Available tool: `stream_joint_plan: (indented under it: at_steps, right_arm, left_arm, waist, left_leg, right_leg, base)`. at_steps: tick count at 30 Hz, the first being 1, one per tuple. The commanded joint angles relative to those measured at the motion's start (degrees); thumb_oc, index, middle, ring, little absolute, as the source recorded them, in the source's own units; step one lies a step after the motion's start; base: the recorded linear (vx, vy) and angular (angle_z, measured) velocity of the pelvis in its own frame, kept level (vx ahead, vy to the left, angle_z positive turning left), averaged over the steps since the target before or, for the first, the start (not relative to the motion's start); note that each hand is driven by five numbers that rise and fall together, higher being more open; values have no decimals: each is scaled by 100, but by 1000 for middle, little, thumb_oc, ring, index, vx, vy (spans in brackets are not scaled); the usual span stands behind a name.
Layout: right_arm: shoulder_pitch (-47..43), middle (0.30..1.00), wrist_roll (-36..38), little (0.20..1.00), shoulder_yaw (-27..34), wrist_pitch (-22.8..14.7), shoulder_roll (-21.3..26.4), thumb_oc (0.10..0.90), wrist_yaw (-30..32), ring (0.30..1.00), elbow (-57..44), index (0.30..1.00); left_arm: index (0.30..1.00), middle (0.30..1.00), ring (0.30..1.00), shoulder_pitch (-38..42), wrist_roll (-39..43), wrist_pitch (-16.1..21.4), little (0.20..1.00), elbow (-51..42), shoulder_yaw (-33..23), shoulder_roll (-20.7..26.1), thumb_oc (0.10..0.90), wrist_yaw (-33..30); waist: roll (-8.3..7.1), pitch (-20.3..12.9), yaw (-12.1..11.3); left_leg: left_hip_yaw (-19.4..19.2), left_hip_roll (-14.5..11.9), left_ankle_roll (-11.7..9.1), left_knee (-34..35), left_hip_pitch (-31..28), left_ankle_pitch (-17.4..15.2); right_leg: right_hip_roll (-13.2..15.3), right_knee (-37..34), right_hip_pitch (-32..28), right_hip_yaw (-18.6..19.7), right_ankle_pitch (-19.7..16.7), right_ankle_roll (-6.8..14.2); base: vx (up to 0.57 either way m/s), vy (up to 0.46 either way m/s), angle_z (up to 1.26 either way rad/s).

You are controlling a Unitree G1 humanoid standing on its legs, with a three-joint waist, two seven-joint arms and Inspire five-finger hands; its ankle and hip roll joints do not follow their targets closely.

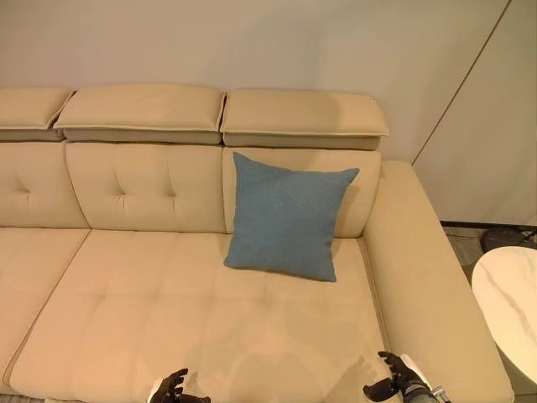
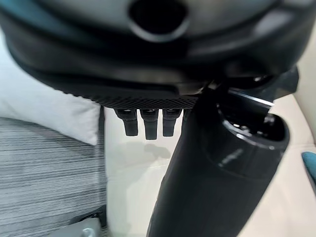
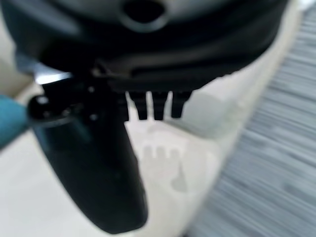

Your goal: Pick up all the scattered cushions and arrange them neatly on the sofa.

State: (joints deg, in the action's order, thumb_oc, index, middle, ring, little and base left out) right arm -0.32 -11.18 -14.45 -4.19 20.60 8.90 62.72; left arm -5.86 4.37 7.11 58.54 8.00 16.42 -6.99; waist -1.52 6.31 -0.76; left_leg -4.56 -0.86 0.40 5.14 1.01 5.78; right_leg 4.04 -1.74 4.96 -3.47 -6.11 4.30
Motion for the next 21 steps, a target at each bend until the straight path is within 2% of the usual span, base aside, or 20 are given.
stream_joint_plan:
  at_steps: [1, 4, 6, 7, 9, 10, 11, 12, 15, 18, 19, 20, 21]
  right_arm:
    - [-444, 900, 14, 900, -38, -95, 116, 800, 195, 900, -158, 900]
    - [-404, 900, 136, 900, -41, -103, 27, 800, 201, 900, -73, 900]
    - [-384, 900, 155, 900, -36, -106, -9, 800, 196, 900, -76, 900]
    - [-420, 900, 145, 900, -106, -96, -3, 800, 210, 900, -128, 900]
    - [-524, 900, 163, 900, -227, -94, 4, 800, 226, 900, -176, 900]
    - [-525, 900, 163, 900, -228, -95, 3, 800, 226, 900, -175, 900]
    - [-616, 900, 202, 900, -297, -118, 42, 800, 253, 900, -248, 900]
    - [-676, 900, 226, 900, -321, -138, 100, 800, 283, 900, -300, 900]
    - [-743, 900, 230, 900, -342, -134, 227, 800, 339, 900, -460, 900]
    - [-702, 900, 247, 900, -315, -161, 272, 800, 348, 900, -637, 900]
    - [-703, 900, 247, 900, -314, -161, 273, 800, 347, 900, -637, 900]
    - [-651, 900, 186, 900, -362, -172, 288, 800, 333, 900, -581, 900]
    - [-652, 900, 186, 900, -361, -172, 289, 800, 333, 900, -580, 900]
  left_arm:
    - [900, 900, 900, 417, -64, 214, 900, 27, -25, 253, 800, -195]
    - [900, 900, 900, 519, -139, 181, 900, 61, 53, 306, 800, -260]
    - [900, 900, 900, 521, -124, 177, 900, 74, 50, 306, 800, -270]
    - [900, 900, 900, 550, -119, 162, 900, 85, 87, 307, 800, -341]
    - [900, 900, 900, 637, -109, 149, 900, 122, 102, 317, 800, -360]
    - [900, 900, 900, 638, -109, 150, 900, 123, 101, 318, 800, -360]
    - [900, 900, 900, 727, -55, 130, 900, 168, 108, 286, 800, -353]
    - [900, 900, 900, 780, 25, 110, 900, 213, 102, 218, 800, -364]
    - [900, 900, 900, 867, 481, 138, 900, 286, -24, 24, 800, -449]
    - [900, 900, 900, 817, 445, 121, 900, 378, -31, -62, 800, -431]
    - [900, 900, 900, 817, 445, 121, 900, 378, -30, -64, 800, -431]
    - [900, 900, 900, 749, 389, 117, 900, 420, -23, -106, 800, -387]
    - [900, 900, 900, 750, 389, 117, 900, 420, -24, -107, 800, -387]
  waist:
    - [-58, 240, -77]
    - [-93, 134, -136]
    - [-122, 61, -169]
    - [-207, 38, -270]
    - [-259, 35, -340]
    - [-259, 36, -334]
    - [-239, 86, -394]
    - [-178, 173, -370]
    - [-177, 408, -378]
    - [-282, 448, -298]
    - [-274, 433, -292]
    - [-378, 413, -251]
    - [-374, 398, -245]
  left_leg:
    - [235, 155, 111, -44, 12, -524]
    - [341, 144, 93, -103, 313, -337]
    - [374, 130, 66, -117, 438, -284]
    - [430, 89, -10, -159, 702, -130]
    - [467, 31, -109, -203, 970, 72]
    - [473, 33, -110, -204, 972, 73]
    - [524, -101, -258, -217, 1262, 340]
    - [609, -179, -391, -175, 1373, 524]
    - [825, -221, -428, -157, 1463, 400]
    - [946, -20, -317, -790, 1376, 46]
    - [955, -25, -319, -799, 1403, 48]
    - [851, 148, -261, -1336, 1304, -376]
    - [857, 146, -262, -1337, 1325, -368]
  right_leg:
    - [118, 1482, 64, -122, 1001, 404]
    - [41, 2175, -189, 268, 1151, 329]
    - [4, 2198, -267, 405, 1114, 329]
    - [-74, 1871, -561, 544, 1315, 226]
    - [-203, 1350, -768, 563, 1625, 63]
    - [-203, 1341, -774, 557, 1622, 62]
    - [-404, 882, -820, 532, 1782, -86]
    - [-537, 800, -759, 462, 1761, -145]
    - [-620, 859, -572, 298, 1667, -227]
    - [-501, 823, -404, 80, 1491, -226]
    - [-508, 817, -386, 73, 1479, -226]
    - [-373, 741, -289, -31, 1369, -246]
    - [-377, 736, -272, -37, 1359, -246]
  base:
    - [-195, -32, 5]
    - [-246, -139, 17]
    - [-187, -189, 24]
    - [-215, -230, 23]
    - [-240, -252, 29]
    - [-309, -289, 33]
    - [-347, -273, 12]
    - [-448, -338, 18]
    - [-340, -178, 64]
    - [-264, -78, 31]
    - [-270, -44, 37]
    - [-176, -20, 44]
    - [-246, -34, 36]
